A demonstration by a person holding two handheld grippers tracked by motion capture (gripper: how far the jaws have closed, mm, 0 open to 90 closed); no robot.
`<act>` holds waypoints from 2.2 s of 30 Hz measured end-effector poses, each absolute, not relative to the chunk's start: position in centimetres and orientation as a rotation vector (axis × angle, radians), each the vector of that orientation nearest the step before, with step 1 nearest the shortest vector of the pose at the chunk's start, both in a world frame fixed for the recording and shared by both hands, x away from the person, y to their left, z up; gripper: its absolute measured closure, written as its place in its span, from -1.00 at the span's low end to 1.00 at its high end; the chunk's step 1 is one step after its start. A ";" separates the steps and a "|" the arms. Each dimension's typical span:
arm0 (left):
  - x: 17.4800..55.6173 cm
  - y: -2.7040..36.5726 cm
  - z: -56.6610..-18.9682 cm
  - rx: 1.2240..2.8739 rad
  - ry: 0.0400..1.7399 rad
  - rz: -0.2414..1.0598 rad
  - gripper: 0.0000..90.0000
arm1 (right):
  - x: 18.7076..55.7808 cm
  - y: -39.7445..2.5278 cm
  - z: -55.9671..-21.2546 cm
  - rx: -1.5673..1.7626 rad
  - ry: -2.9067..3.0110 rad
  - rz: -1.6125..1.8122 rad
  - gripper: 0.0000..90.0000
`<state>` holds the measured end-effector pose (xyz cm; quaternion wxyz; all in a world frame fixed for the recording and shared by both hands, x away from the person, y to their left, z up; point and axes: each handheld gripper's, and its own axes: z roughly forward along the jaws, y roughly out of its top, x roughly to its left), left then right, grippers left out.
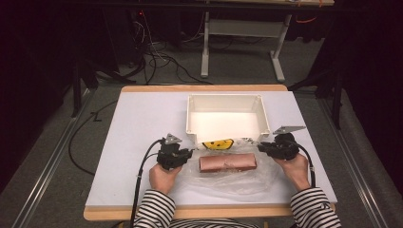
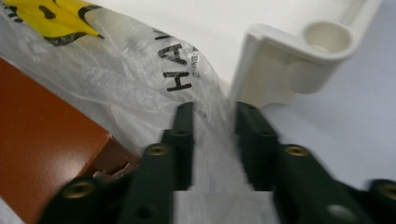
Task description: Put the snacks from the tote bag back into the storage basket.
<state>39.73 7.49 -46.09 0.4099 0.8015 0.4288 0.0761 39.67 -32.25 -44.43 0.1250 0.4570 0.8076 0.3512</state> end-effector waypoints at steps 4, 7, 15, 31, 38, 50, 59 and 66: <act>39.2 7.2 -46.9 2.067 1.072 0.183 0.98 | 39.0 -32.6 -45.1 1.325 2.358 1.029 1.00; 39.1 7.2 -47.1 2.085 1.080 0.195 1.00 | 38.4 -32.7 -45.4 1.303 2.340 1.021 1.00; 39.7 6.6 -47.9 2.081 1.075 0.279 1.00 | 37.5 -33.6 -47.3 1.315 2.303 0.962 1.00; 36.5 7.8 -47.5 2.000 1.109 0.347 0.25 | 32.8 -32.2 -43.7 1.242 2.199 1.161 0.30; 35.7 7.5 -48.5 2.018 1.104 0.411 0.23 | 32.2 -31.9 -45.9 1.254 2.300 1.069 0.30; 35.9 7.5 -48.6 2.047 1.089 0.477 0.28 | 32.1 -34.3 -47.6 1.213 2.276 0.923 0.46; 37.0 8.1 -48.5 2.047 1.084 0.452 0.20 | 32.6 -34.4 -47.4 1.266 2.271 0.933 0.36; 36.5 8.2 -47.4 1.988 1.042 0.415 0.01 | 32.5 -34.0 -45.7 1.252 2.226 1.111 0.19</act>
